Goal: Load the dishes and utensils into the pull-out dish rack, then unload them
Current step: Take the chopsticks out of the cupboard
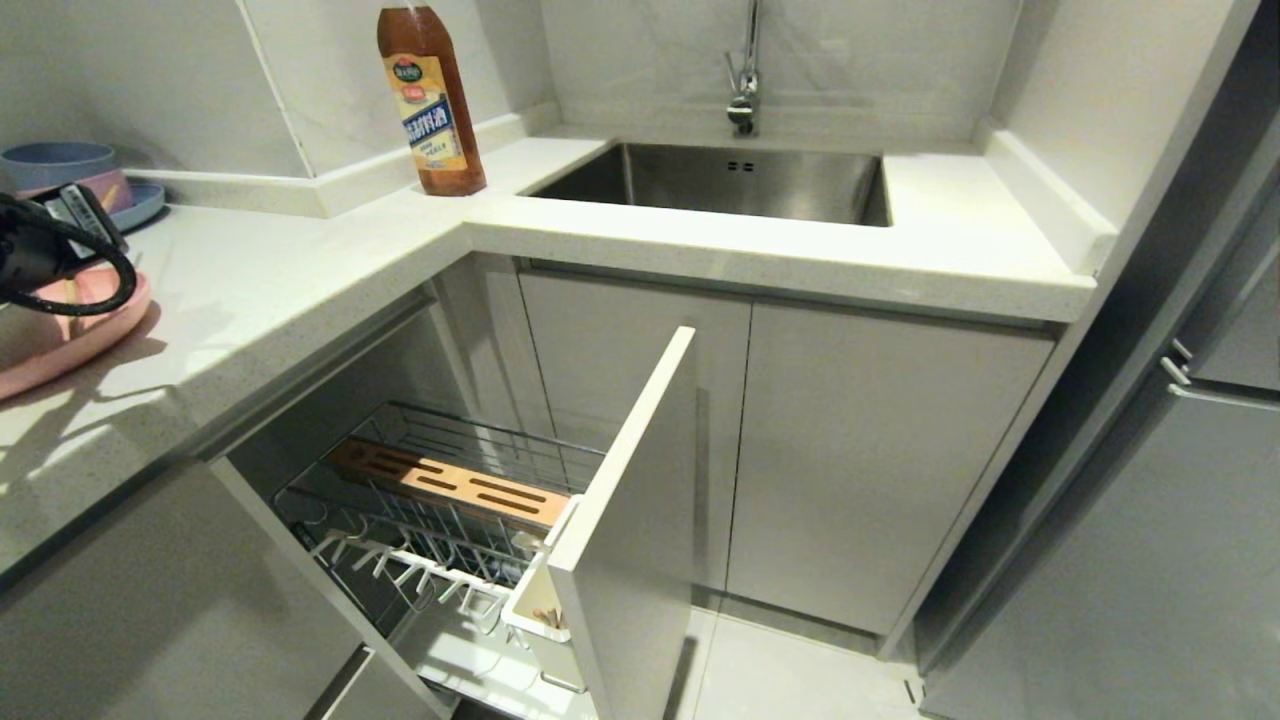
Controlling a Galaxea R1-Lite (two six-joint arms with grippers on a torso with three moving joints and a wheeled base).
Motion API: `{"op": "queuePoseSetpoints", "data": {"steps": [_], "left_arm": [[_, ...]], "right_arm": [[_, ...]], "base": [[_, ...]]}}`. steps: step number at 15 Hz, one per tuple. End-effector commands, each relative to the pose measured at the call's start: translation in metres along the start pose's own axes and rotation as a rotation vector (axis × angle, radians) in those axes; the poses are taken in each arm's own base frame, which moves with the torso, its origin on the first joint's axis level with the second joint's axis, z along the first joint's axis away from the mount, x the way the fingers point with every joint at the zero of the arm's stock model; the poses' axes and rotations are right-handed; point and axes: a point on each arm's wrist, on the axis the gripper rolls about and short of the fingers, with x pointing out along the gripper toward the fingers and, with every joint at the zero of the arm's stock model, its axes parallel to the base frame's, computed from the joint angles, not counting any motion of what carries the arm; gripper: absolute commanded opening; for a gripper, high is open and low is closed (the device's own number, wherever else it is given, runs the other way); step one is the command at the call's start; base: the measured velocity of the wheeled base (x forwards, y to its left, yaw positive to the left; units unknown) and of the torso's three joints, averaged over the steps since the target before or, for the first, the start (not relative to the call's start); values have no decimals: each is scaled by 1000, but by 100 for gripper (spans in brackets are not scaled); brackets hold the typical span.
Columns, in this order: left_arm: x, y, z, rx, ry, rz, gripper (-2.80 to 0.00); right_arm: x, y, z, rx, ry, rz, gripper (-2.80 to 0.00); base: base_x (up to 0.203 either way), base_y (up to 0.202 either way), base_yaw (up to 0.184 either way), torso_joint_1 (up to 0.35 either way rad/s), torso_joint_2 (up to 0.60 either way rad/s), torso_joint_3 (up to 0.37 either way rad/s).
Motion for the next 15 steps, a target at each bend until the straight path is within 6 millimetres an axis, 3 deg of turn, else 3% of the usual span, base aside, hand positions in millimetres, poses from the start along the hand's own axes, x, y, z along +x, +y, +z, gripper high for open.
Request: {"op": "queuePoseSetpoints", "data": {"steps": [1,15], "left_arm": [[-5,-1,1,-1,-6,-4,-280],[-6,-6,-9,28,55,57,-280]], "right_arm": [[0,0,0,0,2,1,-280],[0,0,-1,1,1,1,-280]], "base": [[0,0,0,0,0,0],[0,0,0,0,0,0]]}}
